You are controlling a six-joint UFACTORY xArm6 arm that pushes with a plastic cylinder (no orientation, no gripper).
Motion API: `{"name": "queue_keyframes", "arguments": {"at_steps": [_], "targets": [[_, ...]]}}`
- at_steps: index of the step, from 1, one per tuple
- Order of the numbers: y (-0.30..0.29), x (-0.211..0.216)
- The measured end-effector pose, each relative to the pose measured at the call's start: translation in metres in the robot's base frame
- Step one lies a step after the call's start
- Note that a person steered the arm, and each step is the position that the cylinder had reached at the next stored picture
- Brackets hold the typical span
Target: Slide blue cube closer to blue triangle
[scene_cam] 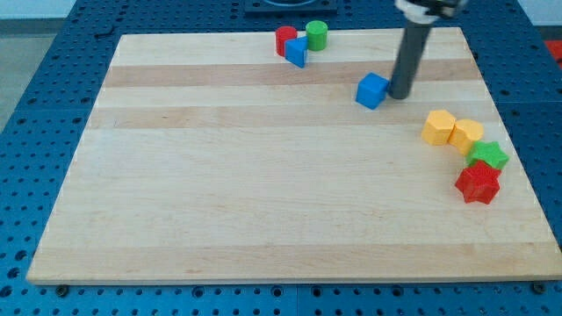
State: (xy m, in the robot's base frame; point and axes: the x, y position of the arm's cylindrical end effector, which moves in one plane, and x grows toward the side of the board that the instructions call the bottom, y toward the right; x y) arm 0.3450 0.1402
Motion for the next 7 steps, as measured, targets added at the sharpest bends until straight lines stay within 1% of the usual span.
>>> {"name": "queue_keyframes", "arguments": {"at_steps": [1, 2, 4, 5, 6, 7], "targets": [[-0.047, -0.018], [-0.086, -0.023], [-0.067, 0.059], [-0.096, 0.075], [-0.119, 0.049], [-0.118, 0.017]]}}
